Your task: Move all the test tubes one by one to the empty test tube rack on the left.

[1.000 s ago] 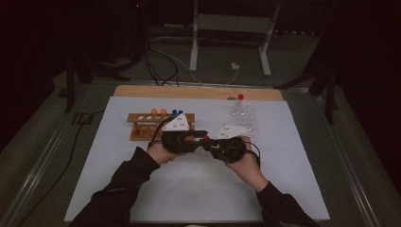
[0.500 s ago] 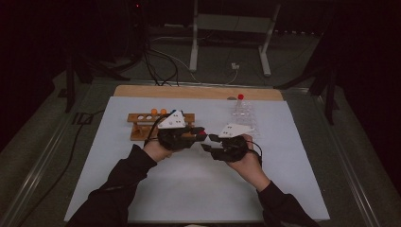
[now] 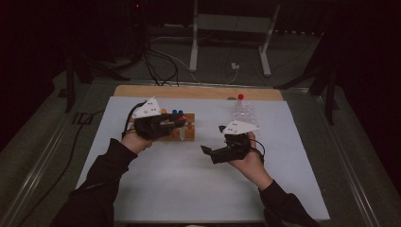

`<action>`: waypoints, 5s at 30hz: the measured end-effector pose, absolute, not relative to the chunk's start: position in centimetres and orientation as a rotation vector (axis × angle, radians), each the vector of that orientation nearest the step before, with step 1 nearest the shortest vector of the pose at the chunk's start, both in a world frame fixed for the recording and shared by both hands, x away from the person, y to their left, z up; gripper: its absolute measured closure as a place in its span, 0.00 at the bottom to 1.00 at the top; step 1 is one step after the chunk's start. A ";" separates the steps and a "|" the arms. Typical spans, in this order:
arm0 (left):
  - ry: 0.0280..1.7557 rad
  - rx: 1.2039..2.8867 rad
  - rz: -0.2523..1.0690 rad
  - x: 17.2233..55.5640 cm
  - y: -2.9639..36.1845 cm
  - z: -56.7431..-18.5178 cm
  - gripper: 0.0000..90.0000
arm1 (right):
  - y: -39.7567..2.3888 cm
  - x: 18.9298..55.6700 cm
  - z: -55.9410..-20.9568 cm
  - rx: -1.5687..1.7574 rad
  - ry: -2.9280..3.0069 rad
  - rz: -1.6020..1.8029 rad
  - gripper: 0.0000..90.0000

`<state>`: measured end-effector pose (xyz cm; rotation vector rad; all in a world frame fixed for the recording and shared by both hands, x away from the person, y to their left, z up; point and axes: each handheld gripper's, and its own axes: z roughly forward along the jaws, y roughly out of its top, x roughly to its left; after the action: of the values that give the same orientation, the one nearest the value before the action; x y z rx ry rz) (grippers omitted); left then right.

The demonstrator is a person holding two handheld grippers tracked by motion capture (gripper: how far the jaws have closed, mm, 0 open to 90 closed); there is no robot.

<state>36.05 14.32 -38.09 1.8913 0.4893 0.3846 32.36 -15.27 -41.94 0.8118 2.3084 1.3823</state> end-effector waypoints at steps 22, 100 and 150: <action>0.670 1.850 0.576 38.2 21.3 -36.1 0.79 | -15.9 32.4 -41.8 0.780 2.305 1.418 0.00; 0.677 1.802 0.402 35.5 20.8 -41.7 0.04 | -21.0 35.8 -40.2 0.910 2.158 1.398 0.00; 0.595 1.859 0.330 33.4 18.4 -43.5 0.04 | -24.7 50.5 -45.4 1.344 2.149 1.051 0.70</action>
<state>33.35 18.43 -43.48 1.8585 0.5950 0.3300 50.52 -24.71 -45.45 1.3439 2.1492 1.0514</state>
